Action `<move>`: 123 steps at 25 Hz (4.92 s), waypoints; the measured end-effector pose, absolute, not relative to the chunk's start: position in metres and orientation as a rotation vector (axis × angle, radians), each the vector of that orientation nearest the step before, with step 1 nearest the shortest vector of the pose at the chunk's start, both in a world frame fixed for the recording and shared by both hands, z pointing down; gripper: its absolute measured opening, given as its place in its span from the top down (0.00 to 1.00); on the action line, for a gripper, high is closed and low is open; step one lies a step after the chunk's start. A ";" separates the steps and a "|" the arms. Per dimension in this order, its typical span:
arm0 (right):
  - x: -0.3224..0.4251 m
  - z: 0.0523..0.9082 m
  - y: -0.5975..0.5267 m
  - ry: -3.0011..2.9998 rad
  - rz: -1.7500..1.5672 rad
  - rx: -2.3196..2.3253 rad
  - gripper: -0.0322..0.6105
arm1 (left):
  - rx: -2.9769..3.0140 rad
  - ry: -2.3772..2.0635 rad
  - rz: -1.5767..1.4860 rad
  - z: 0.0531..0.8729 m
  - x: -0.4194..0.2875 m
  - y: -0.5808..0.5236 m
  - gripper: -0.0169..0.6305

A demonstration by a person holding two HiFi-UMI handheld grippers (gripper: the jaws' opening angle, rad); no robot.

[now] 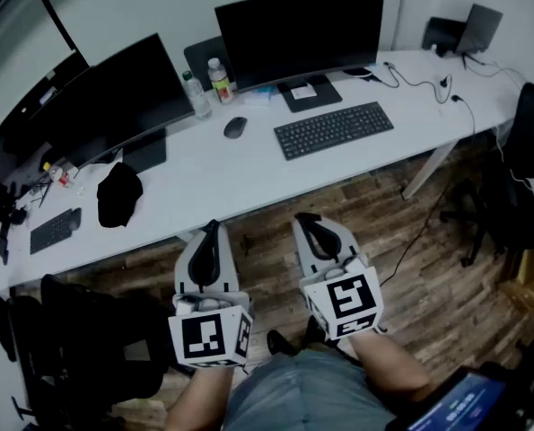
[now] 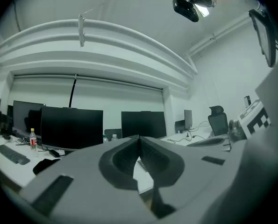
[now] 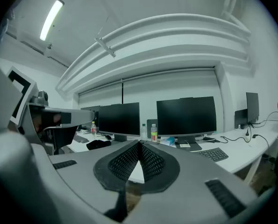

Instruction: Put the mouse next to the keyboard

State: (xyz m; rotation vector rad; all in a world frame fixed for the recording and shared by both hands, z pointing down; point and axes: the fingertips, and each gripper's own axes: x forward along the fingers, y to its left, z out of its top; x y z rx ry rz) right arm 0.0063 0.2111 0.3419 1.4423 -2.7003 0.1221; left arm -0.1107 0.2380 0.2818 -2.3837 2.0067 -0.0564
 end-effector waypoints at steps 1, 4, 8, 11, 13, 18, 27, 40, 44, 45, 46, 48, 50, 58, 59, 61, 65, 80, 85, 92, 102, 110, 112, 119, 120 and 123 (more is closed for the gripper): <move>0.010 0.343 0.210 -2.702 0.125 1.444 0.93 | -2.383 2.006 -0.060 0.283 -0.107 0.237 0.97; 0.020 0.346 0.206 -2.708 0.135 1.445 0.93 | -2.385 2.005 -0.078 0.287 -0.094 0.234 0.97; 0.034 0.353 0.202 -2.712 0.150 1.427 0.93 | -2.403 1.982 -0.113 0.298 -0.072 0.232 0.97; 0.044 0.356 0.198 -2.725 0.194 1.416 0.93 | -2.414 1.987 -0.149 0.302 -0.056 0.231 0.97; 0.048 0.356 0.193 -2.755 0.216 1.395 0.90 | -2.417 2.000 -0.175 0.307 -0.049 0.230 0.97; 0.049 0.362 0.181 -2.785 0.241 1.341 0.83 | -2.391 2.023 -0.224 0.318 -0.046 0.224 0.97; 0.021 0.376 0.147 -2.770 0.265 1.290 0.83 | -2.367 2.091 -0.203 0.328 -0.080 0.190 0.97; -0.076 0.412 0.014 -2.615 0.294 1.312 0.82 | -2.440 2.074 -0.198 0.357 -0.187 0.046 0.97; -0.110 0.405 -0.029 -2.583 0.284 1.363 0.82 | -2.479 1.999 -0.179 0.350 -0.213 0.010 0.97; -0.116 0.403 -0.039 -2.576 0.278 1.381 0.82 | -2.485 1.980 -0.170 0.347 -0.219 0.002 0.97; -0.123 0.400 -0.049 -2.571 0.268 1.397 0.82 | -2.490 1.963 -0.161 0.345 -0.225 -0.005 0.97; -0.133 0.394 -0.067 -2.563 0.241 1.426 0.82 | -2.498 1.936 -0.141 0.340 -0.234 -0.018 0.97; -0.140 0.387 -0.081 -2.556 0.209 1.452 0.82 | -2.509 1.924 -0.112 0.336 -0.240 -0.029 0.97; -0.155 0.388 -0.128 -2.519 0.221 1.495 0.82 | -2.539 1.907 -0.118 0.337 -0.253 -0.069 0.97; -0.156 0.390 -0.135 -2.513 0.232 1.497 0.82 | -2.545 1.907 -0.128 0.339 -0.254 -0.075 0.97; -0.159 0.398 -0.150 -2.502 0.249 1.498 0.82 | -2.552 1.912 -0.156 0.346 -0.254 -0.087 0.97; -0.165 0.426 -0.181 -2.461 0.333 1.490 0.74 | -2.570 1.935 -0.207 0.363 -0.256 -0.112 0.97; -0.184 0.580 -0.227 -2.173 0.637 1.424 0.31 | -2.665 2.136 -0.423 0.465 -0.290 -0.133 0.97; -0.186 0.595 -0.239 -2.101 0.672 1.442 0.28 | -2.656 2.185 -0.470 0.476 -0.303 -0.133 0.97; -0.188 0.604 -0.238 -2.047 0.610 1.361 0.27 | -2.658 2.180 -0.468 0.477 -0.300 -0.140 0.97; -0.167 0.602 -0.232 -2.057 0.648 1.359 0.29 | -2.679 2.171 -0.452 0.474 -0.295 -0.140 0.97; -0.162 0.606 -0.231 -2.010 0.635 1.332 0.43 | -2.679 2.178 -0.441 0.471 -0.294 -0.138 0.97; -0.160 0.605 -0.228 -2.012 0.623 1.317 0.47 | -2.675 2.174 -0.430 0.469 -0.294 -0.138 0.97; -0.157 0.579 -0.216 -2.092 0.569 1.326 0.48 | -2.636 2.157 -0.349 0.452 -0.295 -0.132 0.97; -0.159 0.571 -0.213 -2.111 0.562 1.327 0.48 | -2.630 2.158 -0.331 0.448 -0.295 -0.129 0.97; -0.161 0.543 -0.203 -2.166 0.533 1.334 0.48 | -2.621 2.149 -0.305 0.434 -0.293 -0.119 0.97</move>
